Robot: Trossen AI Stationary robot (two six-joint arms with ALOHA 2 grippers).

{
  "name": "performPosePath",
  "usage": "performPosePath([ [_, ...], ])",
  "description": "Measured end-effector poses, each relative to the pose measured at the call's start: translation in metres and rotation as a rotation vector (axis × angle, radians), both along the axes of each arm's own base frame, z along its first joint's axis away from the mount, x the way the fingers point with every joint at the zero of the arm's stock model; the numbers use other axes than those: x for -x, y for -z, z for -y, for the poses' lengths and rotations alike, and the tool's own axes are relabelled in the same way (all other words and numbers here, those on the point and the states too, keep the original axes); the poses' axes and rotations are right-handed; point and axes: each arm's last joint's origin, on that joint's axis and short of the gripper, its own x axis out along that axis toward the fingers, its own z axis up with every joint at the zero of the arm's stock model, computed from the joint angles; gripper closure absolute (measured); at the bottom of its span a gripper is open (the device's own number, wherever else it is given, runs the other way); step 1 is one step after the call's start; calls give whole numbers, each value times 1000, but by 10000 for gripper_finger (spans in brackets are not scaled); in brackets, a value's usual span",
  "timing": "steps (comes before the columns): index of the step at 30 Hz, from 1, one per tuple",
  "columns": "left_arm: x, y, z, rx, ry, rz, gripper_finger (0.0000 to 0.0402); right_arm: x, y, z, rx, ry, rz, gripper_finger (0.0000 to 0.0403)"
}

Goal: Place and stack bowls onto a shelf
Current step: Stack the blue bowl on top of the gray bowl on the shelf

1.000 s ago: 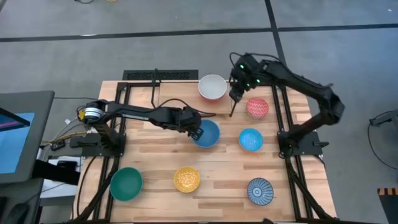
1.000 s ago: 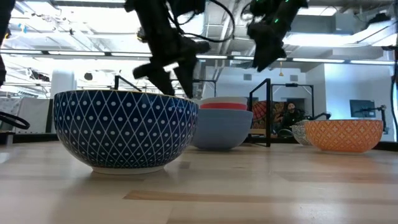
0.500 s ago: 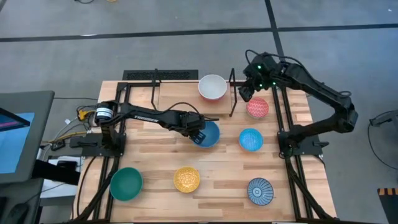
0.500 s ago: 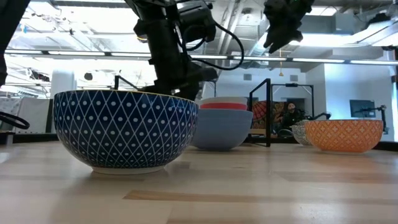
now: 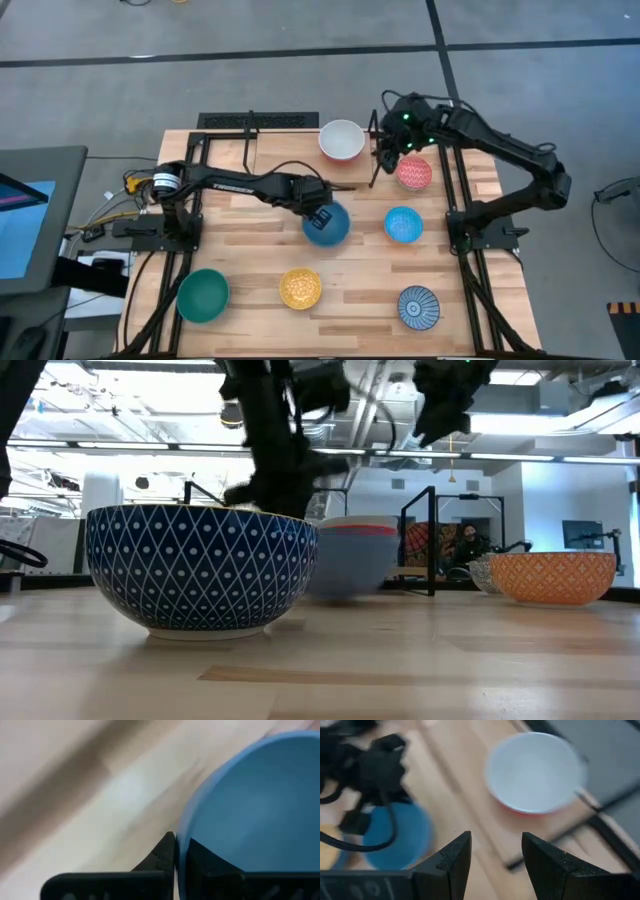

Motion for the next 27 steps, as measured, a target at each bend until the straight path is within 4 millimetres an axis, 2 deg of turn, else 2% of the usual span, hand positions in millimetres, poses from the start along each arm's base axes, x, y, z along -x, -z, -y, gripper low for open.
performPosePath([
  [5, -3, -58, -2, -221, 5, 6, 401, -24, 9, -18, -14, -110, 2, 203],
  [9, -8, -107, -7, -374, -23, 93, 401, -40, 14, -27, -4, -158, 24, 203],
  [12, -8, -128, -9, -450, -28, 115, 401, -44, 15, -29, 30, -145, 24, 203],
  [16, -4, -142, -12, -484, -23, 99, 401, -46, 15, -27, 69, -103, 13, 204],
  [19, -4, -146, -15, -477, -25, 109, 401, -45, 15, -26, 87, -80, 2, 221],
  [22, -5, -148, -17, -461, -14, 121, 401, -44, 15, -24, 87, -70, -3, 265],
  [27, -5, -149, -15, -429, -2, 138, 400, -44, 17, -21, 107, -46, -21, 361],
])
